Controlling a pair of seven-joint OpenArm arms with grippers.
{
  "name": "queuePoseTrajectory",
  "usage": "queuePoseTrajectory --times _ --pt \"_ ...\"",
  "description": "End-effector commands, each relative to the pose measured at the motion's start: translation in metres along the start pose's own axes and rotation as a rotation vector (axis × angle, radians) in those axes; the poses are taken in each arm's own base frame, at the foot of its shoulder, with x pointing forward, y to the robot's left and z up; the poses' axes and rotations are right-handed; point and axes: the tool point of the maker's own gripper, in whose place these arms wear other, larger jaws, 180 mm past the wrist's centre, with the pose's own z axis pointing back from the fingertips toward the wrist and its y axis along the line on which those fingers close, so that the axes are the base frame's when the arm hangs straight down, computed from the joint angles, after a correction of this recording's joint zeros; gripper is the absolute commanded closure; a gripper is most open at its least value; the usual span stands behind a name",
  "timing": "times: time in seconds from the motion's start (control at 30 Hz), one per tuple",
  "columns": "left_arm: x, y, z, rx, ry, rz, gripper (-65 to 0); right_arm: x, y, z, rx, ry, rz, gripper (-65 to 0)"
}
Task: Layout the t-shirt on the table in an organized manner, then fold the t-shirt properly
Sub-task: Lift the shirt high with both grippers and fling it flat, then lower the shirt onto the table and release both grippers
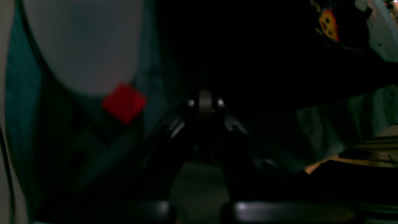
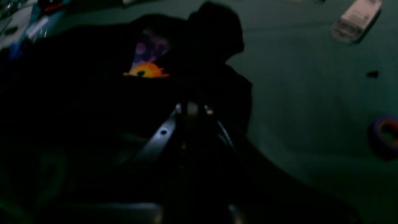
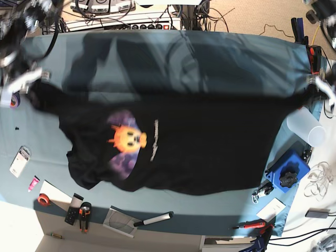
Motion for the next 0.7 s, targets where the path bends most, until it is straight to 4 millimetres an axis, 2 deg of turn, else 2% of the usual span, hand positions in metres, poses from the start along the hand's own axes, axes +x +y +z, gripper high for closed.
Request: queuePoseTrajectory --times 0.0,0.1,0.3,0.5,0.6,0.67 --pt "0.014 -0.001 0.010 -0.004 -0.042 -0.025 0.0 0.015 0.001 0.009 -0.001 -0.066 0.031 0.0" --pt "0.001 -0.005 0.020 -0.035 -0.028 -0.006 0.0 0.019 0.004 0.025 -0.006 -0.120 0.028 0.0" --pt "-0.011 -0.004 0.047 -0.025 -0.150 0.095 0.0 0.044 0.006 0.056 -0.006 -0.272 0.026 0.0" --pt "-0.014 0.002 0.070 0.049 -0.211 0.096 0.0 0.052 0.007 0.055 -0.003 -0.296 0.036 0.0" --pt "-0.006 -0.004 0.073 0.053 -0.216 0.049 0.0 0.073 0.006 0.056 -0.002 -0.358 0.075 0.0" --pt "0.005 -0.011 0.074 0.054 -0.223 -0.005 0.0 0.094 0.003 0.057 -0.012 -0.413 0.121 0.0"
